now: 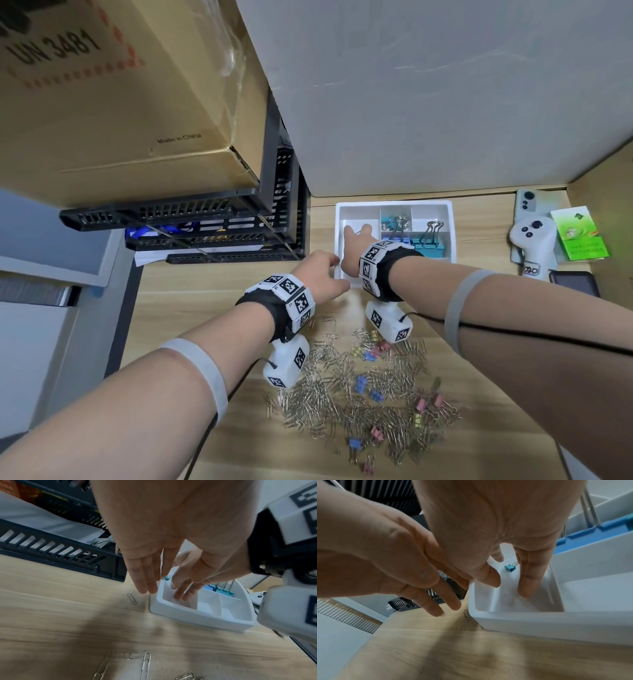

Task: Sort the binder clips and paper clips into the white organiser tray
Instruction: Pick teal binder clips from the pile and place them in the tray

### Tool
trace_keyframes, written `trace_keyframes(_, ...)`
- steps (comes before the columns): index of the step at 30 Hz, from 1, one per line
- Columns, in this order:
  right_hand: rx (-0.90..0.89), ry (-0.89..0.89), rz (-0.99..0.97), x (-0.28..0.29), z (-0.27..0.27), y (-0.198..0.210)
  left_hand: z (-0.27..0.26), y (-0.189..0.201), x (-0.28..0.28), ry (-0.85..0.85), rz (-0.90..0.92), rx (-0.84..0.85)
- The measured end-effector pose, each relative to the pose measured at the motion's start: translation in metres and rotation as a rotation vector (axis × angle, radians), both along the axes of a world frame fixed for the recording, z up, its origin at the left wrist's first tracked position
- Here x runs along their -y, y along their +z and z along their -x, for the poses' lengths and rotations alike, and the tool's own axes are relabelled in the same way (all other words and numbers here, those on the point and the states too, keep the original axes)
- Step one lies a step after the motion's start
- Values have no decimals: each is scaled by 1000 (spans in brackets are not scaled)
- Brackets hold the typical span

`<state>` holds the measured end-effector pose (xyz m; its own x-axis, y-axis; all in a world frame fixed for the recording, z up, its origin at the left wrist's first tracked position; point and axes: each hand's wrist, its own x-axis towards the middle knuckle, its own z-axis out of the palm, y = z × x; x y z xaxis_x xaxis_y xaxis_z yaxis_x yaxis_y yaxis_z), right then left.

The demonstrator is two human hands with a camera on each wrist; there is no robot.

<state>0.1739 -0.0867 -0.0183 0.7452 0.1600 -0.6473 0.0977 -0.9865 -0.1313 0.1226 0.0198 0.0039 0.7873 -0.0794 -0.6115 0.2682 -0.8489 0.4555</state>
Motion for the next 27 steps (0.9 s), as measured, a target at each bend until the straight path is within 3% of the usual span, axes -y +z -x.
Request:
trace_keyframes(5,-66,211,86,-7,-6,-3,2,-3,0,4,10,13)
trace_keyframes(12,-64,25,-30,-2,-1,-7,1,-3,1,-29,-5,1)
trace_keyframes(27,-9,37,-90,-3,5,-19,5,-5,3,-105,-27,-70)
